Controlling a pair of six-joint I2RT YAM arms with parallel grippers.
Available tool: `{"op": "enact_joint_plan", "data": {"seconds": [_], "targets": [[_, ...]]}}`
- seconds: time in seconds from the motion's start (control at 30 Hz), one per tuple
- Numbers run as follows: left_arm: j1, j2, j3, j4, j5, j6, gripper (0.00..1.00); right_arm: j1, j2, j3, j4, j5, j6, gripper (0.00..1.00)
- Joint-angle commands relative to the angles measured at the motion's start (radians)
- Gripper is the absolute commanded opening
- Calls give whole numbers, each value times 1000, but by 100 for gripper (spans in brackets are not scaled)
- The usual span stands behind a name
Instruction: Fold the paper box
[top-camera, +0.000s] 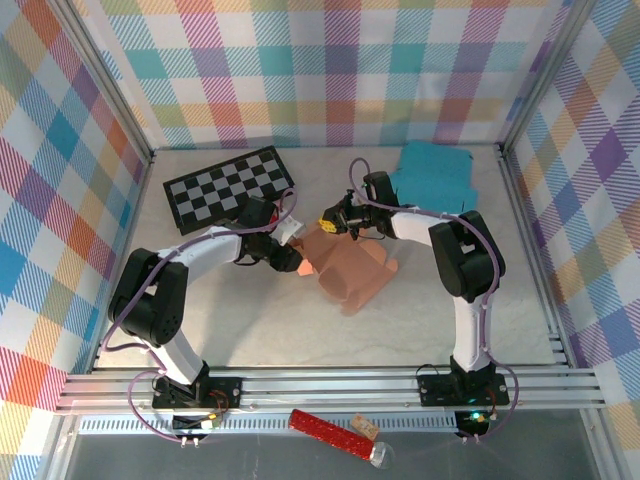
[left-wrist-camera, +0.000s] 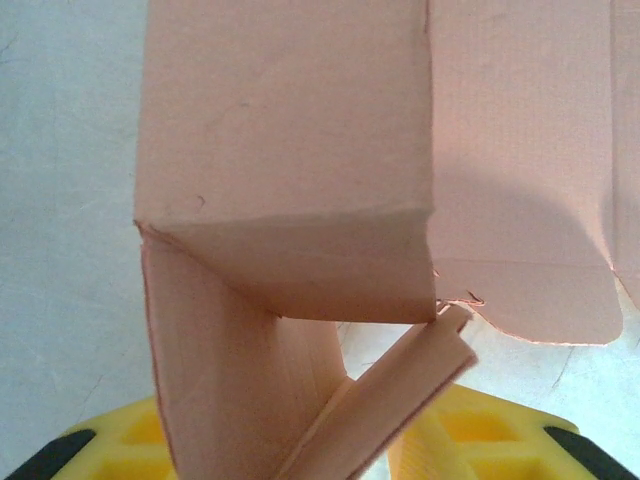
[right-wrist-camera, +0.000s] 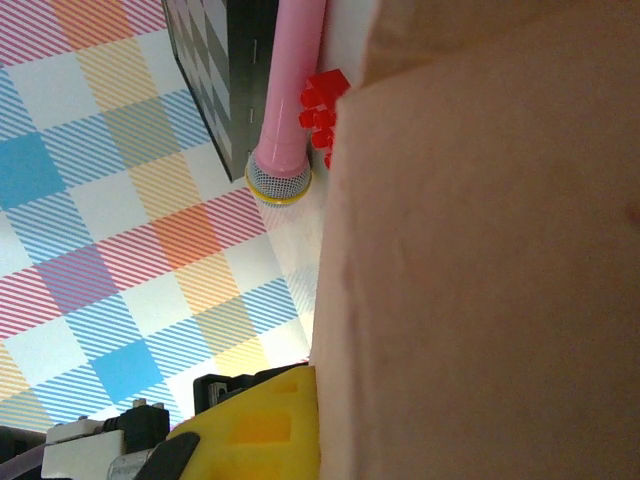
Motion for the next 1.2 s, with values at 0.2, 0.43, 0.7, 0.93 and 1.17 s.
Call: {"op": "enact_joint_plan", "data": {"seconds": [0.2,0.43,0.7,0.93,1.17], "targets": [[-28,-16,0,74,21,-69,40,-2,-49,-29,125,29,57,0],[-29,-7,14,56,45,-45,41,-2,-71,-29,105,16,47,0],[-49,23,43,53,-16,-77,40,-1,-76,-92,191,18,75,0],[-82,46,45,53,-75,-122,41,-1,-65,-139,313,38,90,0],[-105,45,25,120,-167,-220,41,1,-67,-193,404,60,120,0]]}}
